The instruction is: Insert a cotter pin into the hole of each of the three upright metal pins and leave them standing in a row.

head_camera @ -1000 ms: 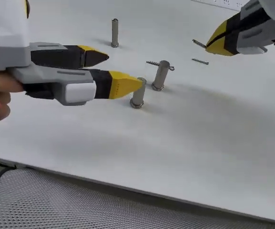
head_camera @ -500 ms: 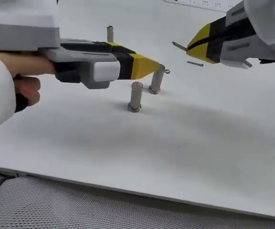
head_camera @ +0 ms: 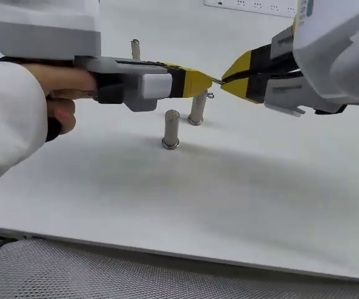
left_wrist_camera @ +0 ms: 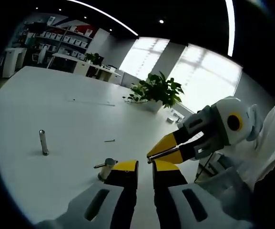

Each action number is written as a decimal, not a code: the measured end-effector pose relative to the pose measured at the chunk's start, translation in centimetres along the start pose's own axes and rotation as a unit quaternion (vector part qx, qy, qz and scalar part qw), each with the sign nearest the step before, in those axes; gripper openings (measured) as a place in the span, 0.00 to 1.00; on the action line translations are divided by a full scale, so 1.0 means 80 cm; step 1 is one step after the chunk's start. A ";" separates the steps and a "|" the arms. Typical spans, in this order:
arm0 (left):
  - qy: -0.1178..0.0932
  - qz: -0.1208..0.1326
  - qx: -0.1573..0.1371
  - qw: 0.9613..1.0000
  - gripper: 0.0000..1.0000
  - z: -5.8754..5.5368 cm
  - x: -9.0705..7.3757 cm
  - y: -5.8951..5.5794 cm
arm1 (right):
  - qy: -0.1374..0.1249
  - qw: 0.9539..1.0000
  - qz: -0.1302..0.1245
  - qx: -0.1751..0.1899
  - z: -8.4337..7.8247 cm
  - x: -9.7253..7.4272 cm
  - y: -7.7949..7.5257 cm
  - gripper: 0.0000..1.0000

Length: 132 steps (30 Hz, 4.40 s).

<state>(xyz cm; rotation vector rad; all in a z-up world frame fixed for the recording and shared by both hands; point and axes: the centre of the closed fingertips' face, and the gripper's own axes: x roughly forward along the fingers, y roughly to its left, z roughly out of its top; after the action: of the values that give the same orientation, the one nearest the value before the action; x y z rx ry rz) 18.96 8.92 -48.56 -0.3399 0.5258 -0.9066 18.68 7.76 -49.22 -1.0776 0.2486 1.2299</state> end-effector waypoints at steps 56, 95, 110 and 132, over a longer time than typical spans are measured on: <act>0.026 -0.003 0.019 0.999 0.00 -0.012 -0.002 -0.005 | -0.015 0.999 0.027 0.020 0.004 0.000 0.004 0.02; 0.057 -0.098 0.247 0.962 0.00 -0.030 -0.024 -0.049 | -0.089 0.955 0.211 0.186 0.016 0.001 0.065 0.00; 0.118 -0.125 0.301 0.938 0.00 -0.059 -0.022 -0.051 | -0.074 0.950 0.252 0.169 0.013 -0.004 0.088 0.00; 0.126 -0.071 0.314 0.938 0.04 -0.055 -0.024 -0.007 | -0.034 0.955 0.213 0.201 -0.009 0.012 0.074 0.00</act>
<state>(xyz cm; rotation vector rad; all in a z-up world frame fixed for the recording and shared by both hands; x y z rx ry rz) 15.14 9.91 -51.33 0.3291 0.4193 -1.2134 14.33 7.48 -53.35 -0.6395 0.6758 1.5144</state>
